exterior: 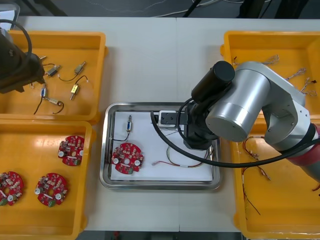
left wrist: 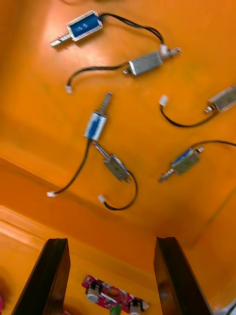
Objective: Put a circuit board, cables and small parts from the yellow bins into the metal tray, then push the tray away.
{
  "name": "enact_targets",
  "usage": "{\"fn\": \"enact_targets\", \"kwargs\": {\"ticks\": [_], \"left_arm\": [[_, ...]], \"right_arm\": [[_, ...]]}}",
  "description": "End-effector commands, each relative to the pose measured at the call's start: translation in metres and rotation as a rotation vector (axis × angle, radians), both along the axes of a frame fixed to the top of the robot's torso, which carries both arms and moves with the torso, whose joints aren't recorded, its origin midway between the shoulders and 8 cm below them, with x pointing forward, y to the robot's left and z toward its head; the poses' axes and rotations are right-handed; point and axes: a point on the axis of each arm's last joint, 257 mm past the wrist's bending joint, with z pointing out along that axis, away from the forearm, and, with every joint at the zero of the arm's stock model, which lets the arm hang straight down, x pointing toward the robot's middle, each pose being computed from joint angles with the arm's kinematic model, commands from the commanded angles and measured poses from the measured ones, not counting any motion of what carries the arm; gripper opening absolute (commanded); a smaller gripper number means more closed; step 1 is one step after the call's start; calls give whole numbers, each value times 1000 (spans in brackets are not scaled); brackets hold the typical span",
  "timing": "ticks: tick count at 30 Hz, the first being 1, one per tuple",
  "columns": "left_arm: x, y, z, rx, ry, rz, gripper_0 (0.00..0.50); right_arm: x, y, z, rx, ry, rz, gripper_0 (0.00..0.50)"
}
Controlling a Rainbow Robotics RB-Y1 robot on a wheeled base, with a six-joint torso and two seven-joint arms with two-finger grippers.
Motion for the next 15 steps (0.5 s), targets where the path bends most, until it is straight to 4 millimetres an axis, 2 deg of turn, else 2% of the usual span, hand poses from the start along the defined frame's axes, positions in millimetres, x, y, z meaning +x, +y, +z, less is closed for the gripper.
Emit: {"fn": "enact_targets", "kwargs": {"ticks": [1,5,8,15], "left_arm": [[1,52,32,16,-52,84,500],[6,68,35,-4,-71,146,500],[12,73,34,-37,-99,212,500],[24,61,20,-108,-115,295,500]], "right_arm": [[13,15,5,-22,-49,68,0],[21,17,0,-20,-59,78,0],[28,15,-5,-25,-65,83,0],[35,17,-16,-16,-81,100,0]]}}
